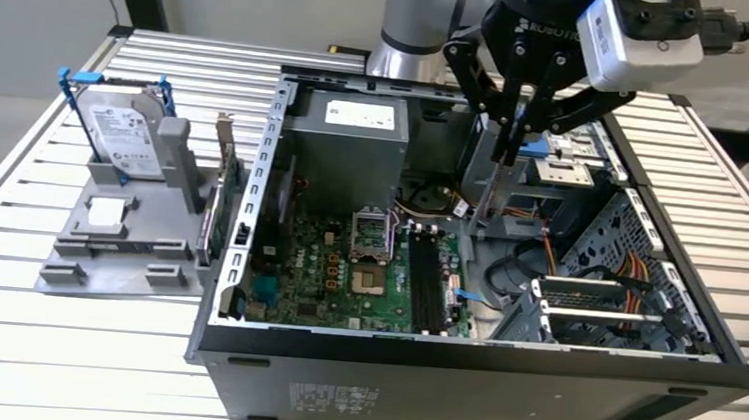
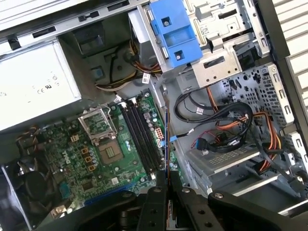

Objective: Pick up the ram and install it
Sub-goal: 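Insert the ram into the slot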

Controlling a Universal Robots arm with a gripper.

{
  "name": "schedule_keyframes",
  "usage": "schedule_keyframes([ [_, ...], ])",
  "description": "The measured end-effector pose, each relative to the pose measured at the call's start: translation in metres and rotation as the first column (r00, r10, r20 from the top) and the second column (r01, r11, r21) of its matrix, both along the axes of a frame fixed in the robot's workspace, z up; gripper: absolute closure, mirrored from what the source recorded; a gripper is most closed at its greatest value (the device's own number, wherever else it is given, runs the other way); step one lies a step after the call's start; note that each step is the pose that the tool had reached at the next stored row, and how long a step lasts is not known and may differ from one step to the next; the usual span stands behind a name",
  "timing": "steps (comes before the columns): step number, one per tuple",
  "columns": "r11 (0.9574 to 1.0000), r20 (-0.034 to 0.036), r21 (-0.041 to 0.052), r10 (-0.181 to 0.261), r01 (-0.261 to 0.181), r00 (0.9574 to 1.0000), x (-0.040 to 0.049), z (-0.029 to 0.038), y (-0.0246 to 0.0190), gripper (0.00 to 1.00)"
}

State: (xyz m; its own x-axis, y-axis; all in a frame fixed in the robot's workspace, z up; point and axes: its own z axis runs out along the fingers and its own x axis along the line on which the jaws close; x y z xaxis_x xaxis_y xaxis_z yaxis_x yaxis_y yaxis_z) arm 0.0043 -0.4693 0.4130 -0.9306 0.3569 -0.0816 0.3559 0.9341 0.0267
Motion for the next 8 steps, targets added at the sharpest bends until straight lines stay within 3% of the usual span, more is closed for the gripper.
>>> schedule_keyframes([
  [2, 0.9993, 0.0001, -0.0001, 0.036, -0.036, 0.9993, 0.0, -0.0001, 0.0, 1.0],
  [6, 0.9992, -0.0005, -0.0002, 0.04, -0.04, 0.9992, -0.0005, -0.0004, -0.0001, 1.0],
  [7, 0.9992, -0.0142, -0.0012, 0.04, -0.04, 0.9991, -0.0006, -0.0004, -0.0002, 1.0],
  [8, 0.9992, -0.0326, -0.0021, 0.04, -0.04, 0.9987, -0.0006, -0.0003, -0.0001, 1.0],
])
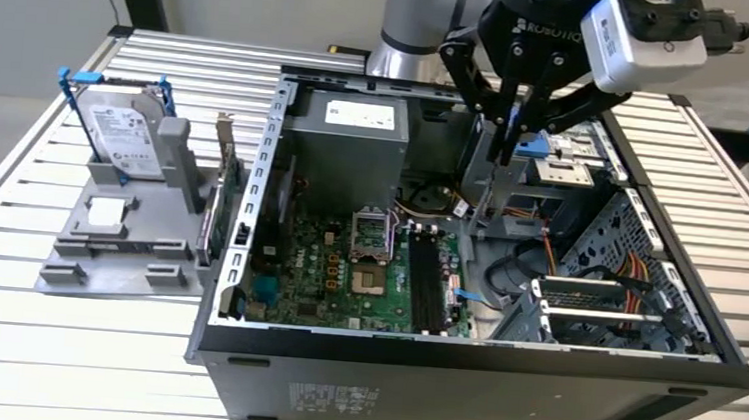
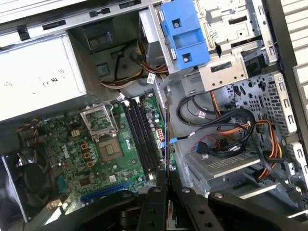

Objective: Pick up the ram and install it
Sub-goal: 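Insert the ram into the slot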

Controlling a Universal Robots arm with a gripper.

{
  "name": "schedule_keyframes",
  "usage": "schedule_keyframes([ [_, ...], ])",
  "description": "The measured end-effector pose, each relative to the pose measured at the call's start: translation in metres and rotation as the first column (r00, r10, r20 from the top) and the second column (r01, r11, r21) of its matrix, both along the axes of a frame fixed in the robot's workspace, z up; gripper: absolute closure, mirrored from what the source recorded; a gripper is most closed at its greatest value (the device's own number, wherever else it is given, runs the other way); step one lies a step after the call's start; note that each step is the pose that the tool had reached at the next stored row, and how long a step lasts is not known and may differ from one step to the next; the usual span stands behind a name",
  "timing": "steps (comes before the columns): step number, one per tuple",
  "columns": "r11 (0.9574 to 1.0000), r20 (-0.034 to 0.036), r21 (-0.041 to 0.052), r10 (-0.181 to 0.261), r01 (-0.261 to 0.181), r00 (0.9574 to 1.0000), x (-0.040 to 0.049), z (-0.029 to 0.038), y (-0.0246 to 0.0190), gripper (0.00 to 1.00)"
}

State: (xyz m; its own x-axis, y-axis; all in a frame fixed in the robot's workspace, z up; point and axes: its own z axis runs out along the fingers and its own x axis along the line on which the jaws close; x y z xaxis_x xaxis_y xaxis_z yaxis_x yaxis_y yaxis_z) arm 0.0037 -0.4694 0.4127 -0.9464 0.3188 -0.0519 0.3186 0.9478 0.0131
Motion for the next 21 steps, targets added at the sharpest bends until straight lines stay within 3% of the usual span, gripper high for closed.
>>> schedule_keyframes([
  [1, 1.0, -0.0165, -0.002, 0.002, -0.002, 0.9999, 0.0, 0.0, 0.0, 1.0],
  [2, 1.0, -0.0279, -0.0037, 0.007, -0.007, 0.9996, 0.0, -0.0001, 0.0, 1.0],
  [3, 0.9998, -0.0297, -0.0036, 0.018, -0.018, 0.9994, 0.0, -0.0009, 0.0, 1.0],
  [6, 0.9974, -0.0299, -0.0036, 0.072, -0.072, 0.997, 0.0, -0.0046, 0.0, 1.0],
  [9, 0.992, -0.0295, -0.0034, 0.126, -0.126, 0.9916, 0.0001, -0.0082, 0.0, 1.0],
  [13, 0.9803, -0.0295, -0.0034, 0.198, -0.198, 0.9799, 0.0, -0.0115, 0.0, 1.0],
  [17, 0.9651, -0.0295, -0.0034, 0.262, -0.262, 0.9648, 0.0, -0.0157, 0.0, 1.0],
  [21, 0.9575, -0.0295, -0.0035, 0.288, -0.288, 0.9571, 0.0001, -0.0224, 0.0, 1.0],
])
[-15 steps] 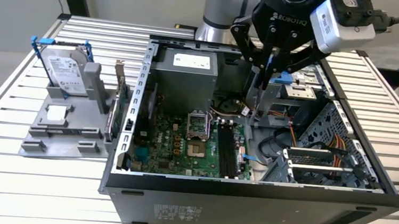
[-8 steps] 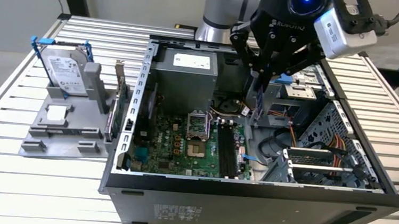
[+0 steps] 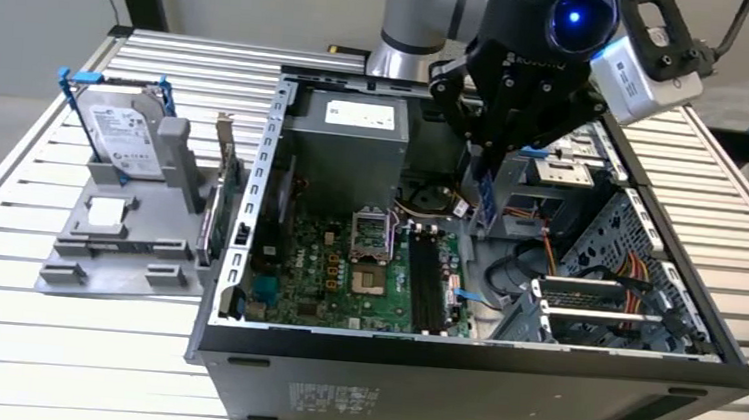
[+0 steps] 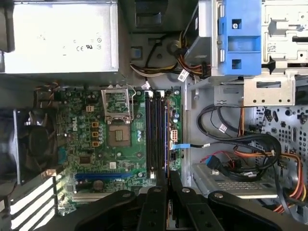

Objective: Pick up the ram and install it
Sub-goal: 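Insert the ram into the slot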

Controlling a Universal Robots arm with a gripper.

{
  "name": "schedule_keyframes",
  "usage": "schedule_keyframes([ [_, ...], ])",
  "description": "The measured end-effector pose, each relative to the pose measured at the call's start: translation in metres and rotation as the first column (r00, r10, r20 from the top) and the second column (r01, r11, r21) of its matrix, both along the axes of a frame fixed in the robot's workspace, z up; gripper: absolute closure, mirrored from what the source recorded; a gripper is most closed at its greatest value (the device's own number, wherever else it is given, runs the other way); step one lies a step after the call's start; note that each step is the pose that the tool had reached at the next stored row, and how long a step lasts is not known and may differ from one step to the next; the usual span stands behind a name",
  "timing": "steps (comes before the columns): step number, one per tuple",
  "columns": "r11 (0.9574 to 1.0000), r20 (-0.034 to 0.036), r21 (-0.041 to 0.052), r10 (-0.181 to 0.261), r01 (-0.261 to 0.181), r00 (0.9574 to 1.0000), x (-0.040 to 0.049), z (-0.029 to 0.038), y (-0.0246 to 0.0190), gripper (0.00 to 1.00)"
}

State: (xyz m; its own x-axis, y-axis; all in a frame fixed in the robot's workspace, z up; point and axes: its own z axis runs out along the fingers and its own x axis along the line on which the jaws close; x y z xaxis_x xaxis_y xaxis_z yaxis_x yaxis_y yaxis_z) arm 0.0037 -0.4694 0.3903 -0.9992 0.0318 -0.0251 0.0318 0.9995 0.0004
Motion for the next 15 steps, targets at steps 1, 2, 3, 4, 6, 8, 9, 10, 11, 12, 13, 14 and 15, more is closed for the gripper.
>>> schedule_keyframes([
  [1, 1.0, 0.0, 0.0, 0.002, -0.002, 1.0, 0.0, -0.0018, 0.0, 1.0],
  [2, 1.0, 0.0, 0.0, 0.003, -0.003, 1.0, 0.0, -0.0037, 0.0, 1.0],
  [3, 1.0, 0.0, 0.0, 0.003, -0.003, 1.0, 0.0, -0.0055, 0.0, 1.0],
  [4, 1.0, 0.0, -0.0001, 0.003, -0.003, 1.0, 0.0, -0.0073, 0.0, 1.0],
  [6, 1.0, 0.0, 0.0, 0.003, -0.003, 1.0, 0.0, -0.0108, 0.0001, 1.0],
  [8, 1.0, 0.0, 0.0, 0.003, -0.003, 1.0, 0.0, -0.0146, 0.0001, 1.0],
  [9, 1.0, -0.0001, -0.0001, 0.003, -0.003, 1.0, 0.0, -0.0163, 0.0001, 1.0],
  [10, 1.0, 0.0, 0.0, 0.003, -0.003, 1.0, 0.0, -0.0182, 0.0001, 1.0],
  [11, 1.0, 0.0, 0.0, 0.003, -0.003, 1.0, 0.0, -0.0201, 0.0002, 1.0],
  [12, 1.0, 0.0, 0.0, 0.003, -0.003, 1.0, 0.0, -0.0217, 0.0002, 1.0],
  [13, 1.0, 0.0, 0.0, 0.003, -0.003, 1.0, 0.0, -0.0237, 0.0002, 1.0],
  [14, 1.0, 0.0, 0.0, 0.003, -0.003, 1.0, 0.0, -0.0255, 0.0002, 1.0],
  [15, 1.0, 0.0, -0.0001, 0.003, -0.003, 1.0, 0.0, -0.0291, 0.0002, 1.0],
])
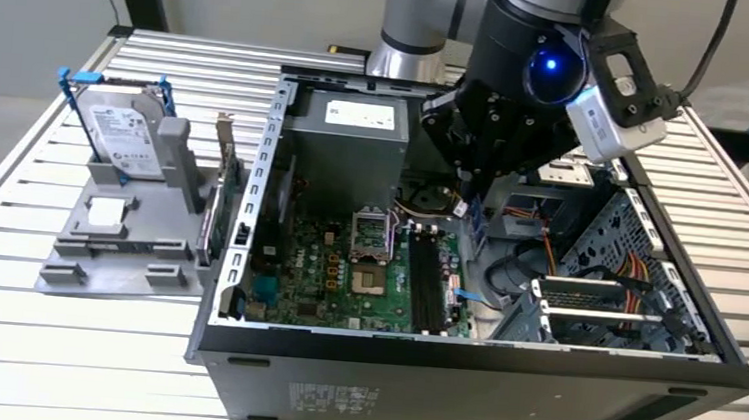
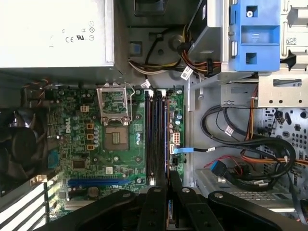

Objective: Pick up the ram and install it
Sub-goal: 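Insert the ram into the slot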

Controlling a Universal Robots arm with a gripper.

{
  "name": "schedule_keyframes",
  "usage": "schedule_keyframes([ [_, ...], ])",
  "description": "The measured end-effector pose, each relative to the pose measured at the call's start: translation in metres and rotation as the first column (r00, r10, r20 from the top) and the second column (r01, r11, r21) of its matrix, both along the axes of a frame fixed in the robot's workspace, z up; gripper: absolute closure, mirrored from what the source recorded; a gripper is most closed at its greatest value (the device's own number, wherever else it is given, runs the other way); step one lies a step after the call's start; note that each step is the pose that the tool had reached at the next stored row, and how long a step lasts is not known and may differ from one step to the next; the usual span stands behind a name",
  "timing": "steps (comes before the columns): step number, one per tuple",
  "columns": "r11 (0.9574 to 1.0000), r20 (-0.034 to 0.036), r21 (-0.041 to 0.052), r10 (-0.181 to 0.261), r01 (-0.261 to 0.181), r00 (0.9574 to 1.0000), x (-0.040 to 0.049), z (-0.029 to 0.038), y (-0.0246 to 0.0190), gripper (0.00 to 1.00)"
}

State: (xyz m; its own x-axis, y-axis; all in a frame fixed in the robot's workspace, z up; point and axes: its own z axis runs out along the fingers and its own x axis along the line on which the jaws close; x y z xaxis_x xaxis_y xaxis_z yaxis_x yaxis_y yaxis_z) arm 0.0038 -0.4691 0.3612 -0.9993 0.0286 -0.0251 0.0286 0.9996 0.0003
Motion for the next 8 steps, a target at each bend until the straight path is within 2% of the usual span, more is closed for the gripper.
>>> schedule_keyframes([
  [8, 1.0, 0.0, 0.0, -0.001, 0.001, 1.0, 0.0, -0.014, 0.0, 1.0],
])
